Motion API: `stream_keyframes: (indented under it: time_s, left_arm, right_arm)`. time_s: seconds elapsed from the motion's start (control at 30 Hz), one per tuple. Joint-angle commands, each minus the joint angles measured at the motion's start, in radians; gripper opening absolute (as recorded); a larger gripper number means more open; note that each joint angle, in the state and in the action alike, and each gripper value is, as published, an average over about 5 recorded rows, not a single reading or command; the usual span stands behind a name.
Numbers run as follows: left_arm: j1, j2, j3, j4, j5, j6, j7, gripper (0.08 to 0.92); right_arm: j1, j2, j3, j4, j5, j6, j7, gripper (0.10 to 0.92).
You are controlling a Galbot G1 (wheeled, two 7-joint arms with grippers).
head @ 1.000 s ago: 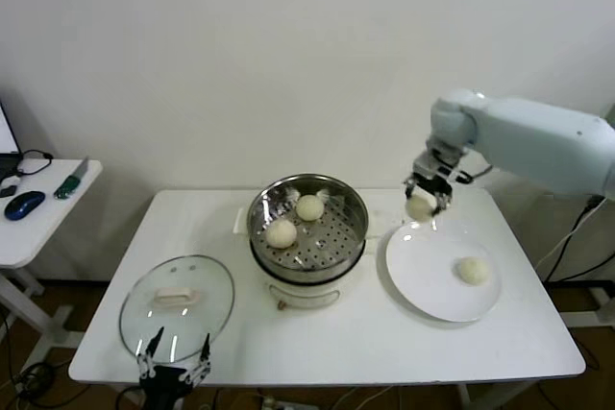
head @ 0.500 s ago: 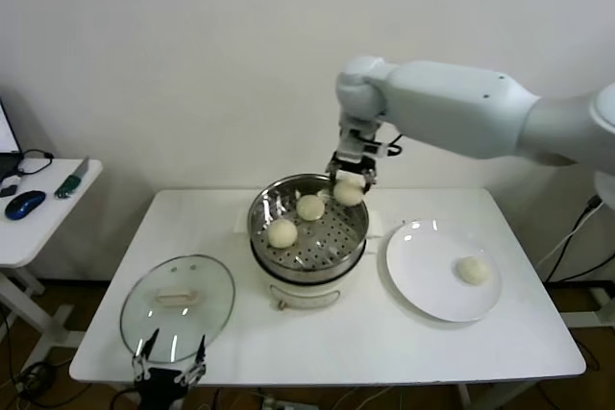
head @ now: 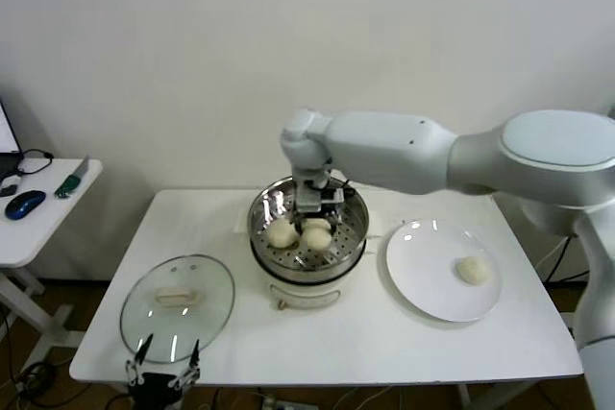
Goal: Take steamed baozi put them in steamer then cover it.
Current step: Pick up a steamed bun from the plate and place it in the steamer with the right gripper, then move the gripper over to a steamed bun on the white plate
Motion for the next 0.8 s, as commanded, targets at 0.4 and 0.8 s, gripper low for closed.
stream_keyframes:
  time_s: [0.4,0.8]
  left_arm:
    - [0.002,0.001,-0.001,-0.001,0.000,0.003,-0.001,0.823]
    - [-0.011,0.008,0.003,-0.007,0.001,0.007,-0.001,0.823]
  right_arm:
    - [-0.058,0.020,0.003,0.001,0.002,-0.010,0.001,0.731]
    - [0.088,-0.145,0.034,-0.006,0.098,-0.091,0.050,0.823]
